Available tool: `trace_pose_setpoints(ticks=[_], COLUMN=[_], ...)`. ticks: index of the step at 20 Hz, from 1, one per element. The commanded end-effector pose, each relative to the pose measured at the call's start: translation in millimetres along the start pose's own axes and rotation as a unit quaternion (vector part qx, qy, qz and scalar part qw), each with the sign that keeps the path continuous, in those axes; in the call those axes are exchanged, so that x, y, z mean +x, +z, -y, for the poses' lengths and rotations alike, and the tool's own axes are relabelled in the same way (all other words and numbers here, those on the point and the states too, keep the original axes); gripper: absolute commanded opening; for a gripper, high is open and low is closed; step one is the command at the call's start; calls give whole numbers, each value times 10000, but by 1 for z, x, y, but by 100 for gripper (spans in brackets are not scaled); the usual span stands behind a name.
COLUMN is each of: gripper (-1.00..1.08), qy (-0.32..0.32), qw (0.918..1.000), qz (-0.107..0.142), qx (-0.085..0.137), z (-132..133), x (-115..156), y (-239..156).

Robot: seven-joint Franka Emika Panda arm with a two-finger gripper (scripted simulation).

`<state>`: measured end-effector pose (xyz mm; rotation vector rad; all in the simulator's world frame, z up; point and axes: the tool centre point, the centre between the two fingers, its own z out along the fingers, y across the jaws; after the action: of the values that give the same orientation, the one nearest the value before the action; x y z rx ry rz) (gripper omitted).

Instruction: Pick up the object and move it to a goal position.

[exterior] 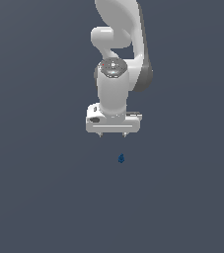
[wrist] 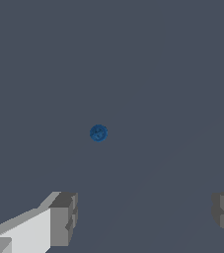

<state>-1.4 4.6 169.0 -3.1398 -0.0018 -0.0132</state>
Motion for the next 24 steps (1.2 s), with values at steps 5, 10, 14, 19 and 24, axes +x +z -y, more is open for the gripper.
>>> trace_pose_setpoints(ticks=[5, 10, 14, 19, 24], gripper=[100, 100, 100, 100, 100], qy=[6, 12, 17, -48, -293], qw=[10000, 9998, 9998, 9998, 9994], qz=[33, 109, 106, 110, 115], qx=[-52, -172, -168, -171, -173], z=[-4, -13, -13, -13, -11], x=[-1, -4, -4, -4, -3], y=[2, 5, 5, 6, 8])
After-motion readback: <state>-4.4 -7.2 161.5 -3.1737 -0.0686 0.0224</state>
